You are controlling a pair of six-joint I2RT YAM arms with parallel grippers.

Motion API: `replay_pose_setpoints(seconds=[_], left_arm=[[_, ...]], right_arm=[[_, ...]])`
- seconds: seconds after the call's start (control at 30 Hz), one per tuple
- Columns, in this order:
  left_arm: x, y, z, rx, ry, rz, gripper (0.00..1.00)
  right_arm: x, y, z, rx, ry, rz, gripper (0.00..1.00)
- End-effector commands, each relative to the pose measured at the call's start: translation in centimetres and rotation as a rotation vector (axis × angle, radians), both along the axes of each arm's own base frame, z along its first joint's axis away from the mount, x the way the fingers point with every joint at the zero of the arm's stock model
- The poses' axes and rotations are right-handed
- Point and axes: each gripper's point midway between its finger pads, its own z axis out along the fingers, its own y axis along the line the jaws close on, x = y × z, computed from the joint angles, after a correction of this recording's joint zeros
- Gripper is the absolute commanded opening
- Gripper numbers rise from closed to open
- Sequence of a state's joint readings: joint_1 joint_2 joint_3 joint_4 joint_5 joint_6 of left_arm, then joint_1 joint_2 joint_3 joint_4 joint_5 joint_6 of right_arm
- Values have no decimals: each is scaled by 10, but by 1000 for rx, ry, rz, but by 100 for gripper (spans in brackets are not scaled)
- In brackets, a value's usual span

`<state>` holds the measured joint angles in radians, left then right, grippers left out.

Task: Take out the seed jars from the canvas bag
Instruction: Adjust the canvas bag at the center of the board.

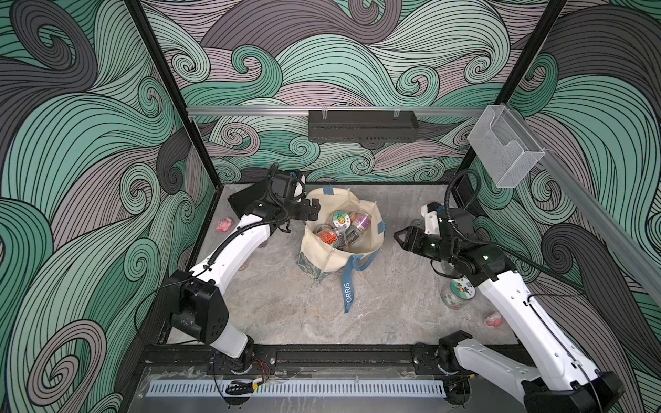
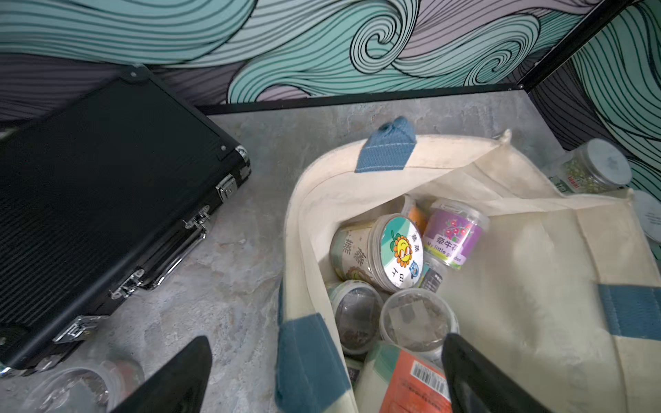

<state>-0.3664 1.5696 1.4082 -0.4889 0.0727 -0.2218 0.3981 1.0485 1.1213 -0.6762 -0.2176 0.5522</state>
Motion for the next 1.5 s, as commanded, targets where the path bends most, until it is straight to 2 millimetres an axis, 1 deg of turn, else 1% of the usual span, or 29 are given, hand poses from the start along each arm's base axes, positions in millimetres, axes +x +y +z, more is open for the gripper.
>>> replay_pose_setpoints(seconds=[0.0,0.07,0.17,0.23,0.3,0.37,0.5,0.57,0.67,0.73,0.83,1.0,1.1,1.2,1.3,1.47], left_arm=[[-5,-14,-2,-91,80,-68,97],[-5,-22,-5,-117,100,-101,94],[-8,-29,-6,-143,118,-138,89],[-8,-32,-6,-152,120,-156,82],[-10,-37,-7,-168,125,-177,74],[-12,-43,-7,-191,134,-203,65],[-16,-53,-3,-220,132,-246,46],[-19,-57,0,-228,125,-264,40],[-24,-65,5,-236,113,-294,33],[-30,-74,4,-231,113,-323,28],[-40,-88,1,-199,113,-372,24],[-60,-108,-8,-78,100,-445,19],[-68,-114,-10,-26,87,-470,17],[-72,-116,-9,-7,79,-482,14],[-73,-116,-8,2,71,-495,12],[-73,-113,-7,18,57,-497,11]], right_arm=[[0,48,15,42,-43,199,61],[3,67,8,22,-13,246,61],[9,91,-12,-14,52,306,61],[12,103,-29,-48,100,325,60],[11,113,-46,-79,144,346,59],[6,121,-62,-108,185,369,58],[-16,138,-89,-149,244,436,57],[-24,140,-99,-166,258,449,56],[-33,137,-108,-171,264,444,56],[-33,132,-111,-181,257,425,56],[-29,118,-110,-221,227,370,56],[-16,97,-94,-254,151,260,58],[-8,86,-82,-257,108,200,60],[2,76,-73,-240,75,142,62],[12,73,-67,-207,54,106,67],[23,79,-75,-185,72,100,69]])
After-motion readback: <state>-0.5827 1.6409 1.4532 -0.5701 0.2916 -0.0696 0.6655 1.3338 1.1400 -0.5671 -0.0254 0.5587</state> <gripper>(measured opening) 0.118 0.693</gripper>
